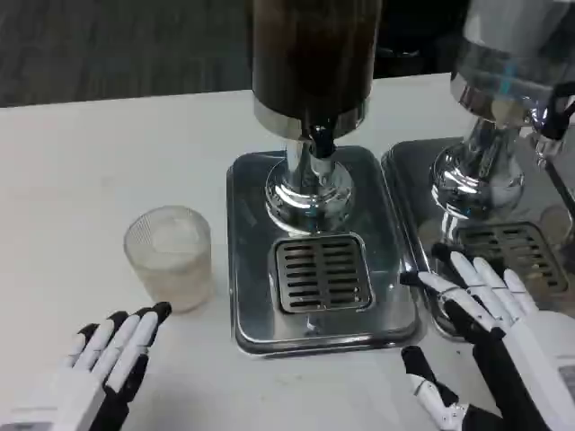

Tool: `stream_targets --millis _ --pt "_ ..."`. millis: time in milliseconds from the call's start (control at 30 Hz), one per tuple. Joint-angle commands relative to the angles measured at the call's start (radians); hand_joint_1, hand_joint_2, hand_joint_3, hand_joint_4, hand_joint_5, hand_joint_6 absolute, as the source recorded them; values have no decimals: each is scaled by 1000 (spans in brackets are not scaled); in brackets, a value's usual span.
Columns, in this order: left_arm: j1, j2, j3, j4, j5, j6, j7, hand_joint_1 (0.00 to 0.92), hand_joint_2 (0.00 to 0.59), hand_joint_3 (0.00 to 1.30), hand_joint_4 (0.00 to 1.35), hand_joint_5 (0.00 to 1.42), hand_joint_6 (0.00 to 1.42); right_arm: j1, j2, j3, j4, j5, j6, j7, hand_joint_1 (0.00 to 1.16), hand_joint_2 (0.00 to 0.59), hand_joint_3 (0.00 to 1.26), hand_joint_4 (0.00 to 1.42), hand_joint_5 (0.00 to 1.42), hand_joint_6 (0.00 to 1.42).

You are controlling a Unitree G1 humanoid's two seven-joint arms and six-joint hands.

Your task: Grasp the cup under the faucet to collect the drink, then remove the cup.

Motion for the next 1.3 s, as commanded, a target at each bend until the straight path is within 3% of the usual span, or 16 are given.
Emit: stream_targets --millis 33,367,633,767,967,1300 --pt "1 11 -4 7 3 -5 -6 0 80 0 0 0 0 15 -12 -7 -28 -36 -10 -19 477 480 233 48 50 1" --pt "-7 8 -7 16 -8 -8 -5 0 80 0 0 0 0 56 -5 4 -51 -75 -5 -37 477 480 210 33 22 0" --pt "-15 -9 9 52 -55 -96 74 0 80 0 0 0 0 45 8 -1 -55 -53 9 -18 477 480 210 32 16 0" --pt "-38 -5 33 94 -88 -142 109 0 53 0 0 0 0 41 25 16 -62 -65 21 -15 477 480 210 32 16 0" --pt "-122 -4 97 194 -154 -241 186 0 25 0 0 0 0 46 63 59 -62 -94 45 -26 476 480 216 40 22 0" --pt "-314 0 127 386 -208 -258 219 0 9 0 0 0 0 19 77 83 -41 -88 50 -31 477 480 238 62 29 1"
